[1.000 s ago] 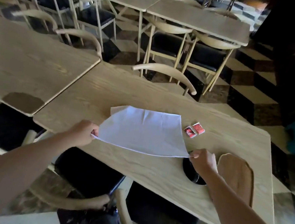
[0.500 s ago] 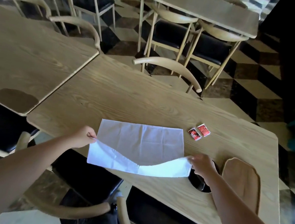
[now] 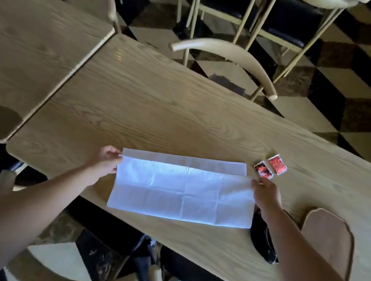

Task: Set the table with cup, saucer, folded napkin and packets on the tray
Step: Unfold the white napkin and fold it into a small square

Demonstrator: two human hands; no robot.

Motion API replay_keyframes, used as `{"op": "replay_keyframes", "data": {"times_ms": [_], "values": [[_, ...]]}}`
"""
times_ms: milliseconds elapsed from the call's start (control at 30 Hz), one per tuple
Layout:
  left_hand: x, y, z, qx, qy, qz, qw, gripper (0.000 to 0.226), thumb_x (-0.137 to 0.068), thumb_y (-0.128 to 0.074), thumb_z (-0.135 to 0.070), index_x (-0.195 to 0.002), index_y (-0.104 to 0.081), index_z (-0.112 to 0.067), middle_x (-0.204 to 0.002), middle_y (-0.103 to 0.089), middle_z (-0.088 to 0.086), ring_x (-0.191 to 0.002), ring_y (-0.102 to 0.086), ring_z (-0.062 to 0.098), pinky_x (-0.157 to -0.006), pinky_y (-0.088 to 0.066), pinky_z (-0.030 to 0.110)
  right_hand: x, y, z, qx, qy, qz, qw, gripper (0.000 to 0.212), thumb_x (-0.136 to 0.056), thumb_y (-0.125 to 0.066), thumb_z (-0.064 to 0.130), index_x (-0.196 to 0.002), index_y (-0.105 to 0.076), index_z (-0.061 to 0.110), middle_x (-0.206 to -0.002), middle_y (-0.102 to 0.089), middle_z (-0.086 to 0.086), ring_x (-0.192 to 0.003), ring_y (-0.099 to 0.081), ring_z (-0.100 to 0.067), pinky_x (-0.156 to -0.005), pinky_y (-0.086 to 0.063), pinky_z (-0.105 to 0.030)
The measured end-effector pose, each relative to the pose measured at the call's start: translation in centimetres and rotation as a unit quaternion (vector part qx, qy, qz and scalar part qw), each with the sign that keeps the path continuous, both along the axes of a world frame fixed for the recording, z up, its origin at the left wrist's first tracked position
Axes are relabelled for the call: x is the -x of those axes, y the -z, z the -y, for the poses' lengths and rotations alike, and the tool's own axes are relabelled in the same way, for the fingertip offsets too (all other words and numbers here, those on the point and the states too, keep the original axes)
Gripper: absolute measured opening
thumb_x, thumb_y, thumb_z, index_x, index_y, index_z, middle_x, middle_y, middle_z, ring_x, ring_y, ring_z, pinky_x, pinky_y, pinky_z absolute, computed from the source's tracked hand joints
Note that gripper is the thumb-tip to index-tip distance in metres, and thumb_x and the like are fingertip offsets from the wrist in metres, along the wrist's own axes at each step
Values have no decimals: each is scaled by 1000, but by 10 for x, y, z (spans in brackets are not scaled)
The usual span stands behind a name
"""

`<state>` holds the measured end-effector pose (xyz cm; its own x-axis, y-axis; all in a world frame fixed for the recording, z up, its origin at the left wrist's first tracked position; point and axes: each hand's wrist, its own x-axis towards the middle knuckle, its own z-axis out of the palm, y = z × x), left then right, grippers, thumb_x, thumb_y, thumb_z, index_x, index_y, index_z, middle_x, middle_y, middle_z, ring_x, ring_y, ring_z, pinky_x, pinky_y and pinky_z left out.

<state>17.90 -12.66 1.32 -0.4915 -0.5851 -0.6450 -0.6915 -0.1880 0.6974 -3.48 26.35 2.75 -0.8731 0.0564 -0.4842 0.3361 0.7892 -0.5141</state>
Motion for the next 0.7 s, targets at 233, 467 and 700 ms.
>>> {"op": "replay_keyframes", "data": {"times_ms": [233, 467, 700], "values": [[6, 33, 12, 35, -18, -3, 999, 23, -90, -61, -9, -76, -57, -26, -81, -60, -1, -65, -55, 18, -62, -50, 35, 18, 29, 18, 5, 19, 4, 1000, 25, -94, -55, 31, -111, -68, 17, -97, -69, -16, -92, -64, -37, -76, -47, -36], [13, 45, 10, 101, -26, -19, 994, 7, -90, -61, -10, -90, -59, -17, -80, -59, 1, -70, -51, 22, -59, -41, 28, 37, 49, 38, -17, 10, -21, 1000, 28, -96, -55, 26, -112, -69, 10, -109, -70, -23, -101, -62, -40, -85, -47, -37], [21, 46, 8, 180, 10, 10, 983, 4, -88, -62, -15, -90, -60, -15, -89, -64, 5, -73, -55, 23, -64, -41, 34, 42, 60, 46, -68, 7, -39, 997, 31, -96, -49, 29, -112, -68, 10, -113, -67, -27, -109, -57, -44, -91, -43, -40]]}}
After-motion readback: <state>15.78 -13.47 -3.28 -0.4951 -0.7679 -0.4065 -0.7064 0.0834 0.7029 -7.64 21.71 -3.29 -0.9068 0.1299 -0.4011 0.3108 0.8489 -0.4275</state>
